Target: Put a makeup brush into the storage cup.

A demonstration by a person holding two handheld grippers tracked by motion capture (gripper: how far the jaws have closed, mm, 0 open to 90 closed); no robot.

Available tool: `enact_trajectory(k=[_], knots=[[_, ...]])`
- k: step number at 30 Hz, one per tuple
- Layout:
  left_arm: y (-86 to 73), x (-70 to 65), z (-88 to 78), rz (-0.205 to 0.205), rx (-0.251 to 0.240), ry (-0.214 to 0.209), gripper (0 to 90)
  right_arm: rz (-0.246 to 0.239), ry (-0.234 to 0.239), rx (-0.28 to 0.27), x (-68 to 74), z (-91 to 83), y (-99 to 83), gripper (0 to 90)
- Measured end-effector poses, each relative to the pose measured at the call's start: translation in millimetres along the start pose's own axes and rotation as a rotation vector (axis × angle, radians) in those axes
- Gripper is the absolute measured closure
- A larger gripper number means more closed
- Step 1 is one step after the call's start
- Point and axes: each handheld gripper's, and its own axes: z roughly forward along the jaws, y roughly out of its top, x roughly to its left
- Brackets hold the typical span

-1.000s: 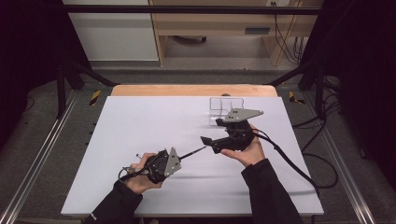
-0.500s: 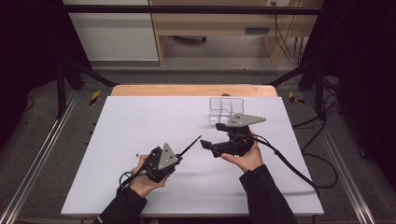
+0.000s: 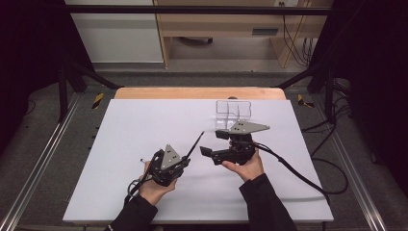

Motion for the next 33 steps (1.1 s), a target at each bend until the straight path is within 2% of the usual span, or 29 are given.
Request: enact_trajectory(k=[8,20,33], knots=[[1.3,-3.6,1.1,-0.044,-0.021,0.012,82.8,0.040,0.013,-0.015,0.7,8.3,-3.9,18.9],[3.9,-6.9,3.3,-0.099,-0.033,0.037,82.8,0.105,-0.010,-0.017,1.4,20.0,-10.0,23.3],[8.0,-12.8,6.0,-0.121,-0.043,0.052,82.8,0.164,-0.024,-0.044,3.4,30.3,-16.8,38.2]])
